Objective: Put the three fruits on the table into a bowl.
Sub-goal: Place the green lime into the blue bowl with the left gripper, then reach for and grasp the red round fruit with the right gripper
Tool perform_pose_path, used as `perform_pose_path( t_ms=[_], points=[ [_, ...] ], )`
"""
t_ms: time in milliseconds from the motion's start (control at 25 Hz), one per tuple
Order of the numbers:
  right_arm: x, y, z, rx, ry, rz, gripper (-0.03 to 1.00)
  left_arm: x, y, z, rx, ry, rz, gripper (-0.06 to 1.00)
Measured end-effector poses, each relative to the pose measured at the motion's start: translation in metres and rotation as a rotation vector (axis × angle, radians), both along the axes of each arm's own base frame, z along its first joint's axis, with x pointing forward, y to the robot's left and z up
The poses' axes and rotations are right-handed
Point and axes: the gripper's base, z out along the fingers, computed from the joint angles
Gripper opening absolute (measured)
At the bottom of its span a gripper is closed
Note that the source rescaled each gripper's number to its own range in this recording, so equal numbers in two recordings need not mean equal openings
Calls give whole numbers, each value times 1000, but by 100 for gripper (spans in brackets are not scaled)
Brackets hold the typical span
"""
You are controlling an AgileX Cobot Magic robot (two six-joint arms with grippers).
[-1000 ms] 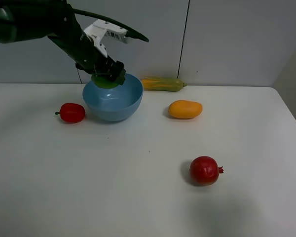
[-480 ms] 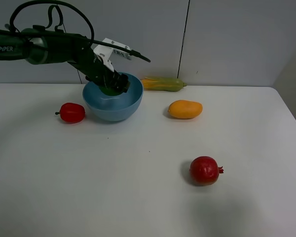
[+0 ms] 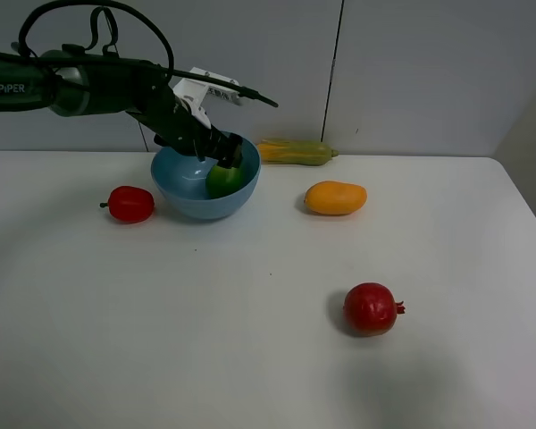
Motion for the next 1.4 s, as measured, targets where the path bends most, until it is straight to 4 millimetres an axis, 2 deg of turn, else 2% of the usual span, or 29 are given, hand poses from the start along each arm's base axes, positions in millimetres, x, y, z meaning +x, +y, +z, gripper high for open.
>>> perform_pose_path(
  t_ms=[120, 280, 400, 600, 720, 840, 920, 1240, 1400],
  points=[
    [0, 0, 0, 0, 0, 0, 88, -15, -6, 33, -13, -24, -30, 96],
    [0, 0, 0, 0, 0, 0, 88, -36, 5, 98, -46, -134, -37, 96],
    [0, 0, 0, 0, 0, 0, 88, -44, 36, 137, -60, -205, 18, 96],
    [0, 0, 0, 0, 0, 0, 88, -65, 107, 174, 66, -182, 141, 96],
    [0, 0, 0, 0, 0, 0, 88, -94, 144, 183, 134, -122, 208, 96],
    [0, 0, 0, 0, 0, 0, 88, -134, 169, 187, 151, -107, 263, 96],
    [0, 0, 0, 0, 0, 0, 88, -167, 179, 187, 149, -121, 291, 96],
    [0, 0, 0, 0, 0, 0, 88, -298, 189, 194, -1, -326, 410, 96],
    [0, 0, 0, 0, 0, 0, 88, -354, 193, 184, -45, -451, 424, 96]
  ],
)
